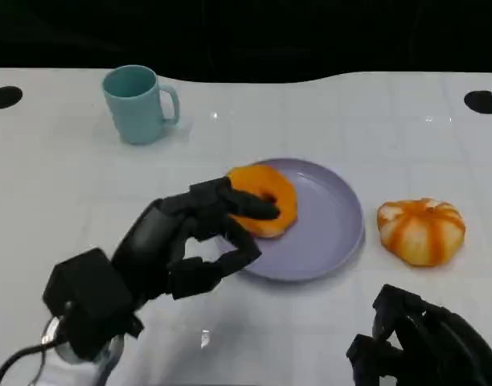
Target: Grasp the bread from the table and place it into the plate.
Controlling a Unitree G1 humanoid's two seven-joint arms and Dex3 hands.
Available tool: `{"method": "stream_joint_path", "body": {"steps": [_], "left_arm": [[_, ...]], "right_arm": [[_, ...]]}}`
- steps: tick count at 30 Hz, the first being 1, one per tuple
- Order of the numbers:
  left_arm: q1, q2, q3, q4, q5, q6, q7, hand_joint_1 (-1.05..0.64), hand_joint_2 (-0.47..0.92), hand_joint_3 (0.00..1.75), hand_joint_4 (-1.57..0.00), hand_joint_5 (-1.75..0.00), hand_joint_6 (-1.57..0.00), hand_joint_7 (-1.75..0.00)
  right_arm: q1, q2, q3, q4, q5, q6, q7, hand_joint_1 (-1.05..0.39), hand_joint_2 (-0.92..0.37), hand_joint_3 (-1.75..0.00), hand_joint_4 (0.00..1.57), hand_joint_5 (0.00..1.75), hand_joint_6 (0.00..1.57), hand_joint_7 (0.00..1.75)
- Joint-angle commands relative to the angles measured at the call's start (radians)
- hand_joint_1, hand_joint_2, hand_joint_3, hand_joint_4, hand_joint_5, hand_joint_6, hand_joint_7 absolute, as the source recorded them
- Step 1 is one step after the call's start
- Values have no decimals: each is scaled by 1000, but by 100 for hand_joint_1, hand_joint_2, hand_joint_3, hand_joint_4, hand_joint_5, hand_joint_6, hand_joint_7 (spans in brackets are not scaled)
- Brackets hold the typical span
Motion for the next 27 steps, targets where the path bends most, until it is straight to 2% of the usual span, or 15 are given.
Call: {"method": "stream_joint_path", "body": {"steps": [1, 5, 9, 14, 27], "left_arm": [[85, -11, 22, -97, -76, 123, -5, -64, 92, 30, -54, -174, -37, -172], [165, -23, 47, -160, -246, 268, -67, -58, 92, 35, -62, -175, -39, -174], [219, -29, 63, -173, -335, 345, -115, -56, 92, 39, -73, -175, -44, -175], [268, -62, 66, -173, -377, 371, -130, -62, 92, 40, -84, -175, -54, -175], [349, -81, 52, -193, -407, 430, -177, -62, 92, 36, -91, -175, -60, -175]], "right_arm": [[6, -11, 0, -25, 1, 10, -13, -75, -92, -20, 88, 165, 79, 142], [10, -11, 2, -42, 1, 27, -27, -75, -92, -19, 89, 164, 79, 142], [11, -10, 2, -44, 3, 31, -28, -76, -92, -19, 89, 163, 79, 142], [11, -11, 5, -39, 0, 20, -21, -75, -92, -20, 90, 163, 78, 142], [13, -12, 5, -34, 5, 17, -9, -75, -92, -20, 89, 163, 78, 142]]}}
